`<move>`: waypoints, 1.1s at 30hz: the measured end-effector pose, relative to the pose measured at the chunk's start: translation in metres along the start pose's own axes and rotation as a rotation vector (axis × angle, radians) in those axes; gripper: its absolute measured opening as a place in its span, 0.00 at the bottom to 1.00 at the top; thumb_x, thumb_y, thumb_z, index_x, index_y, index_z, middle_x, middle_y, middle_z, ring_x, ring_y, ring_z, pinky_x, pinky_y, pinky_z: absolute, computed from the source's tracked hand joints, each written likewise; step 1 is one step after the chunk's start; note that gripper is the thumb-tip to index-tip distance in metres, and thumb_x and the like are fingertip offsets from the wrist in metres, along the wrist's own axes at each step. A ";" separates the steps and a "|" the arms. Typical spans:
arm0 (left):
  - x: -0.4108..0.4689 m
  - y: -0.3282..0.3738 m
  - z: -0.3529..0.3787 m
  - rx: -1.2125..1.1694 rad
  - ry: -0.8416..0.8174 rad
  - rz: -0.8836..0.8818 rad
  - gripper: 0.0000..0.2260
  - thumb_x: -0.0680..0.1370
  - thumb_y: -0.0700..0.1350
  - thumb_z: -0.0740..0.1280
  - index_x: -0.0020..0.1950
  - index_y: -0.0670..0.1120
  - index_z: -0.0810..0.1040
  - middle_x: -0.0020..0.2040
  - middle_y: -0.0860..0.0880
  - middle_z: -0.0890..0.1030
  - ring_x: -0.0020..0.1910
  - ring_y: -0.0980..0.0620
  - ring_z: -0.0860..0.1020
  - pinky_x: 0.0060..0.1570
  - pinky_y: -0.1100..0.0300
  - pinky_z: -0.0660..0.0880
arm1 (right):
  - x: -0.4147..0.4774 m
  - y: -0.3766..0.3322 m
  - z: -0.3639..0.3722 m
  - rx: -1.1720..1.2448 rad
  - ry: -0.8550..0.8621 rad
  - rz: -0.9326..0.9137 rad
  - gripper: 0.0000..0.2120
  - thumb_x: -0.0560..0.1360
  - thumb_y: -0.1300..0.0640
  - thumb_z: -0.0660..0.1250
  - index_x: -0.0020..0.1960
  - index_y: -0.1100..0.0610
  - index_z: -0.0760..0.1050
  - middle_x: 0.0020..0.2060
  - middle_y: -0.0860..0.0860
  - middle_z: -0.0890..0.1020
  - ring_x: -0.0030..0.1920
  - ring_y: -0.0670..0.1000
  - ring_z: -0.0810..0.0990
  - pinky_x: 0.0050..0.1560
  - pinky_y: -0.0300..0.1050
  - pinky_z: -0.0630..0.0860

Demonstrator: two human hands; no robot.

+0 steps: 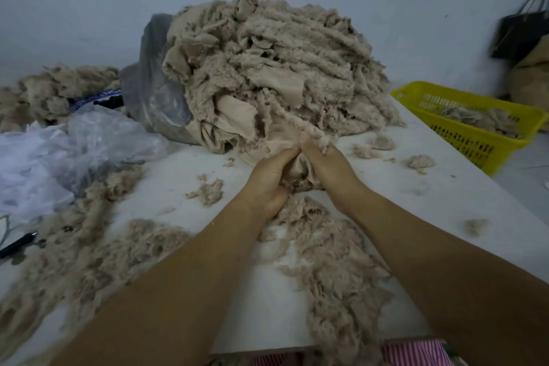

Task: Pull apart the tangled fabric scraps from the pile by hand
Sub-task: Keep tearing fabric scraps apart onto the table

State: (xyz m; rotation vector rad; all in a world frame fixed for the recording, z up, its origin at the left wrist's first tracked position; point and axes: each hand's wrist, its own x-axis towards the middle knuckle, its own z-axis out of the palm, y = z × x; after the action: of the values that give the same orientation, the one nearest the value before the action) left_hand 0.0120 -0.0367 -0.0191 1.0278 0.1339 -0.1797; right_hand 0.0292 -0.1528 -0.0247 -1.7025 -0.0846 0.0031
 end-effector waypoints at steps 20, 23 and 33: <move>-0.021 0.010 -0.015 0.448 -0.111 0.298 0.14 0.79 0.47 0.66 0.57 0.37 0.81 0.50 0.41 0.84 0.49 0.47 0.82 0.50 0.55 0.79 | 0.025 0.001 -0.005 -0.102 0.126 -0.109 0.20 0.83 0.42 0.53 0.67 0.50 0.74 0.61 0.49 0.79 0.55 0.47 0.76 0.59 0.40 0.71; -0.022 0.011 -0.015 0.483 -0.088 0.301 0.17 0.76 0.52 0.67 0.54 0.38 0.81 0.46 0.40 0.83 0.44 0.45 0.80 0.47 0.50 0.76 | 0.032 -0.002 -0.015 0.015 0.156 0.040 0.23 0.80 0.38 0.58 0.67 0.52 0.74 0.63 0.50 0.79 0.59 0.52 0.77 0.65 0.51 0.73; -0.015 0.015 -0.007 -0.039 0.098 0.103 0.07 0.83 0.45 0.62 0.51 0.43 0.77 0.33 0.49 0.79 0.29 0.56 0.77 0.27 0.63 0.77 | 0.018 0.005 -0.021 0.265 0.053 0.128 0.09 0.78 0.42 0.66 0.54 0.44 0.79 0.57 0.45 0.82 0.55 0.46 0.82 0.59 0.49 0.79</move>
State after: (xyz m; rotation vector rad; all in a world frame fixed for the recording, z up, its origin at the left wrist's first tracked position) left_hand 0.0000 -0.0216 -0.0071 1.0020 0.1723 -0.0332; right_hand 0.0486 -0.1729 -0.0257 -1.4395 0.0622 0.0617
